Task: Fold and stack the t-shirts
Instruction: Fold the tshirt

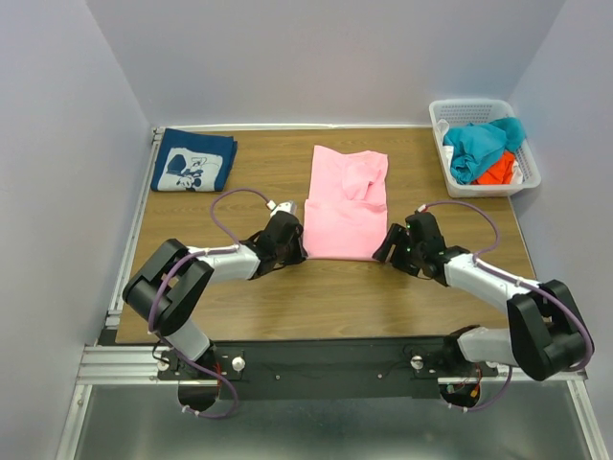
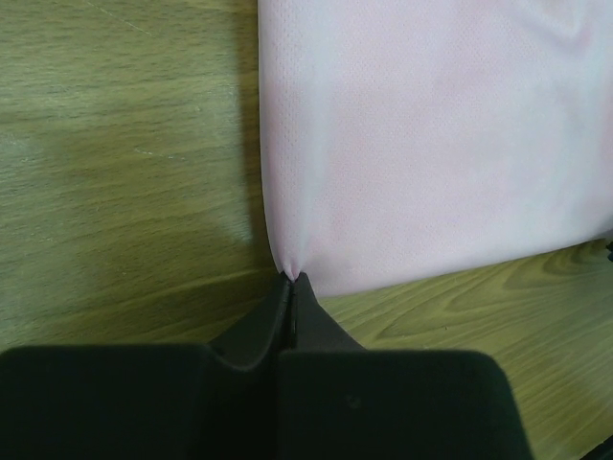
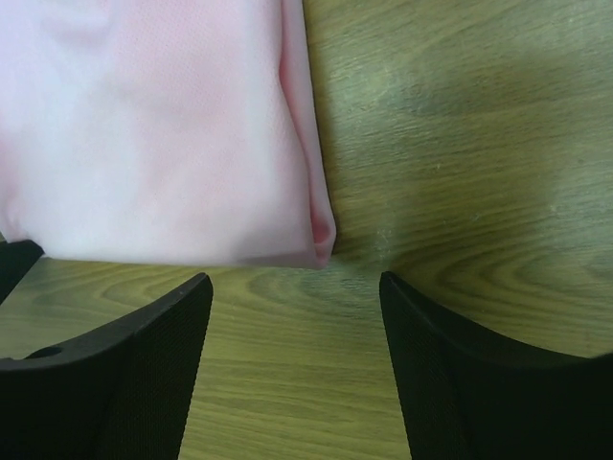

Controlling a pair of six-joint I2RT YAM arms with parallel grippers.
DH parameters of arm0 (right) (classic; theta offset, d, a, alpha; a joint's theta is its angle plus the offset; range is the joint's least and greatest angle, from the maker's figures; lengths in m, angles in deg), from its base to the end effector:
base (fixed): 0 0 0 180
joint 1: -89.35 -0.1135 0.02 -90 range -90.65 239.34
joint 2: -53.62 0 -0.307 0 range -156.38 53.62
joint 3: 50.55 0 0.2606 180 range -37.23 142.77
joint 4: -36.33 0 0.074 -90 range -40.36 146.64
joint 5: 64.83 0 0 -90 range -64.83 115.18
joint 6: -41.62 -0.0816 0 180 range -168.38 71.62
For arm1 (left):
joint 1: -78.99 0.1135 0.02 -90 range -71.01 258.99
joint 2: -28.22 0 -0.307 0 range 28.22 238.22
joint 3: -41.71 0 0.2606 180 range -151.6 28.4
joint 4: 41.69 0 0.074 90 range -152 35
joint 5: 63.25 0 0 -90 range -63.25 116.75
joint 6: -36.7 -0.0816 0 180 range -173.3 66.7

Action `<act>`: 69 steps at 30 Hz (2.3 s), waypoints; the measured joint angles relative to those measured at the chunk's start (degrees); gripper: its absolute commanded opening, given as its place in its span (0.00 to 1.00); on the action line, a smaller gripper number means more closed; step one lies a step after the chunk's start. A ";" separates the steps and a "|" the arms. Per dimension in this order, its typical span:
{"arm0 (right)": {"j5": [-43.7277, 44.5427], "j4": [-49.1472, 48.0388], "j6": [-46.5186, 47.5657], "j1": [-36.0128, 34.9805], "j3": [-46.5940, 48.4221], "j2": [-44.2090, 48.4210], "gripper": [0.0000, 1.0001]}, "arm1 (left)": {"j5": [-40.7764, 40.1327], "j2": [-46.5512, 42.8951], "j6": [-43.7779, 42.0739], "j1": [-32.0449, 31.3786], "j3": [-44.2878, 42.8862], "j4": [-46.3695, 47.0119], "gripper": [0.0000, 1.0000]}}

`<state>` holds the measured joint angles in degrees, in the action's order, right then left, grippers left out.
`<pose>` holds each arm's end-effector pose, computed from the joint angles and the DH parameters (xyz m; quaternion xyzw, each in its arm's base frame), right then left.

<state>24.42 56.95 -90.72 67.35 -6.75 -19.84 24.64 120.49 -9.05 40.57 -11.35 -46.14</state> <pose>0.2393 0.0978 0.1592 0.1639 0.9261 0.1861 0.2843 0.2734 -0.2130 0.1481 -0.0540 0.9176 -0.2471 0.3066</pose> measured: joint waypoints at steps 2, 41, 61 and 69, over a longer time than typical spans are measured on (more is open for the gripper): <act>-0.15 -0.44 -0.13 0.00 0.02 -0.59 0.74 | 0.02 0.00 0.00 0.00 0.17 0.31 0.00; -35.69 5.64 3.80 -0.13 -5.44 15.26 0.01 | -4.17 -40.26 0.39 -0.07 9.60 -15.26 0.00; -44.13 10.38 0.81 -0.55 4.46 19.71 0.01 | -13.94 -42.88 1.20 -0.04 -1.40 -22.25 0.00; -32.87 12.11 0.70 -0.55 8.87 15.04 0.01 | -15.34 -33.31 -0.81 1.62 -5.79 -18.91 0.00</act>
<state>-8.45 69.06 -90.03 66.80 2.12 -4.80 9.30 87.18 -9.86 42.19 -17.14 -65.05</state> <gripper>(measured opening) 0.012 0.007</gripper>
